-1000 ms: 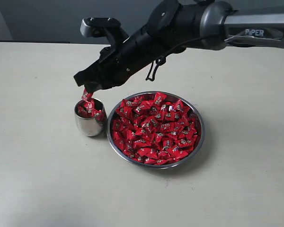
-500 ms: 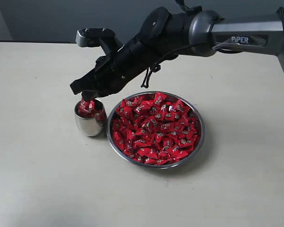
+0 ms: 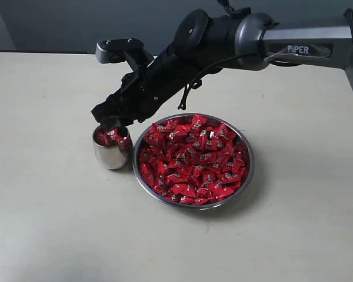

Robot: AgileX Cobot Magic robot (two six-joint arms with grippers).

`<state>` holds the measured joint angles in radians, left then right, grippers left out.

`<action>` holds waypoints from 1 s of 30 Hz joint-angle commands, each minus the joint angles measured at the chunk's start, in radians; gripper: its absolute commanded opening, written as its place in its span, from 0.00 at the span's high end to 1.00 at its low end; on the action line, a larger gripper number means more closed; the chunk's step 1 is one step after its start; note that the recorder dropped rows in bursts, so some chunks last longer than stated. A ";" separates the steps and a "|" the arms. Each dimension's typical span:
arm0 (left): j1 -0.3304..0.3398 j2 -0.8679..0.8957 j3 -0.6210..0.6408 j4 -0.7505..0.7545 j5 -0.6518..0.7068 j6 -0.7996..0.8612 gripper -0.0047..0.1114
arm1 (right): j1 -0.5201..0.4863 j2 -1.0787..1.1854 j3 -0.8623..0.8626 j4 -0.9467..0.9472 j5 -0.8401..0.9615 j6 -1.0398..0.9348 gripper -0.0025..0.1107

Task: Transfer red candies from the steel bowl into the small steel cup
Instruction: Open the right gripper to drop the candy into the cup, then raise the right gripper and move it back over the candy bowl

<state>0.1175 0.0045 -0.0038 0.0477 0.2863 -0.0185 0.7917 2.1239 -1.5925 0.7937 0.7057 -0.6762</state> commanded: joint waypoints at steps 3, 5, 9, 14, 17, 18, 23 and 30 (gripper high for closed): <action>0.001 -0.004 0.004 -0.002 -0.002 -0.001 0.96 | 0.001 -0.002 -0.008 0.003 -0.018 -0.004 0.60; 0.001 -0.004 0.004 -0.002 -0.002 -0.001 0.96 | 0.001 -0.002 -0.008 0.001 -0.020 -0.004 0.61; 0.001 -0.004 0.004 -0.002 -0.002 -0.001 0.96 | 0.001 -0.002 -0.008 0.001 -0.020 -0.004 0.61; 0.001 -0.004 0.004 -0.002 -0.002 -0.001 0.96 | -0.001 -0.021 -0.008 -0.023 -0.030 -0.001 0.61; 0.001 -0.004 0.004 -0.002 -0.002 -0.001 0.96 | -0.001 -0.053 -0.008 -0.075 -0.050 0.005 0.61; 0.001 -0.004 0.004 -0.002 -0.002 -0.001 0.96 | -0.001 -0.063 -0.008 -0.100 -0.059 0.029 0.62; 0.001 -0.004 0.004 -0.002 -0.002 -0.001 0.96 | -0.018 -0.117 -0.008 -0.257 -0.077 0.151 0.92; 0.001 -0.004 0.004 -0.002 -0.002 -0.001 0.96 | -0.053 -0.175 -0.004 -0.317 -0.019 0.157 0.98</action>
<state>0.1175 0.0045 -0.0038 0.0477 0.2863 -0.0185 0.7569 1.9727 -1.5945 0.4982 0.6567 -0.5228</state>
